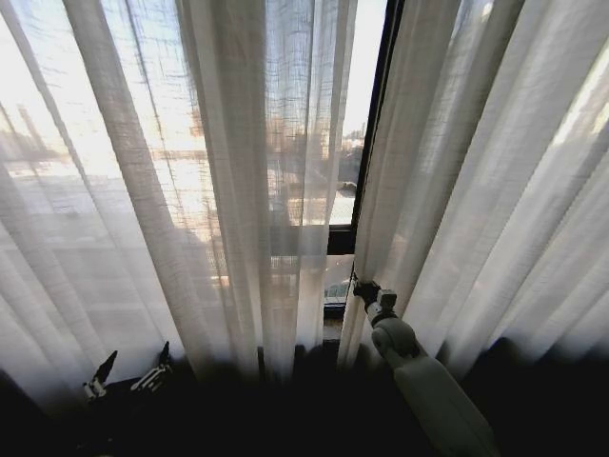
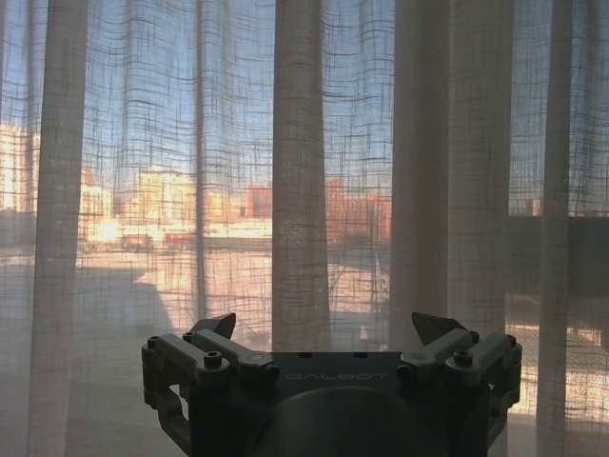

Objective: Open the curtains by pulling them apart, changing their state from closed to fully open.

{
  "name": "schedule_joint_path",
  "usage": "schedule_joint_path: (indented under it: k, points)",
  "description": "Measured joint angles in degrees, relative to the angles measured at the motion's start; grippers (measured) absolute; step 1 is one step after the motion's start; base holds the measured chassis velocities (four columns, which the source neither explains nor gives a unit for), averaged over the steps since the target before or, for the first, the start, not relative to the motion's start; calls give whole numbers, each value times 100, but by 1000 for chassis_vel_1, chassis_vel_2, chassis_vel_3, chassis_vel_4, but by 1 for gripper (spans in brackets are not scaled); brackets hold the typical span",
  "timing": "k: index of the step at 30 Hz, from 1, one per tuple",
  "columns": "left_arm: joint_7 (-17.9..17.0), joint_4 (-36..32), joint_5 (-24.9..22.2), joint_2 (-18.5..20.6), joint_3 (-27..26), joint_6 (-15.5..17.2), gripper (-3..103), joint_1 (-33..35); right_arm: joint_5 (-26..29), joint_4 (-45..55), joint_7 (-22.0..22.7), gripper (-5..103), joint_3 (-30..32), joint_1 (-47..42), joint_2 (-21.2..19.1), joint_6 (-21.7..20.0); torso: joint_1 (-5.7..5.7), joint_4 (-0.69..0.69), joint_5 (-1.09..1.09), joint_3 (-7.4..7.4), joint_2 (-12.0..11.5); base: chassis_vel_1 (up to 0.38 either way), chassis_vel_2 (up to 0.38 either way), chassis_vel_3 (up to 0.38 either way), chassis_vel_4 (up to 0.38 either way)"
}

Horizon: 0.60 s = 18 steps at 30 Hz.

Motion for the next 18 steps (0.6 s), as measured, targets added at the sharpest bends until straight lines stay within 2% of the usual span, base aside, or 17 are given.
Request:
schedule_joint_path:
  k: [1, 2, 4, 18]
  points:
    - [0, 0, 0, -2, 1, -1, 100, 0, 38, 24, 18, 8, -1, -1, 0, 2, 0, 0, 0, 0, 0, 0, 0, 0, 0]
    - [0, 0, 0, -2, 1, -1, 100, 0, 38, 24, 18, 8, -1, -1, 0, 2, 0, 0, 0, 0, 0, 0, 0, 0, 0]
    - [1, 1, -1, 6, -3, -5, 100, 12, 111, 62, 61, 1, -1, -3, 6, 7, 0, 0, -1, 0, 0, 0, 0, 0, 0]
    - [11, 7, -7, 84, -1, -116, 100, 91, 302, 476, -75, 0, 224, -322, -87, -69, 0, 1, -1, 0, 0, 0, 0, 0, 0]
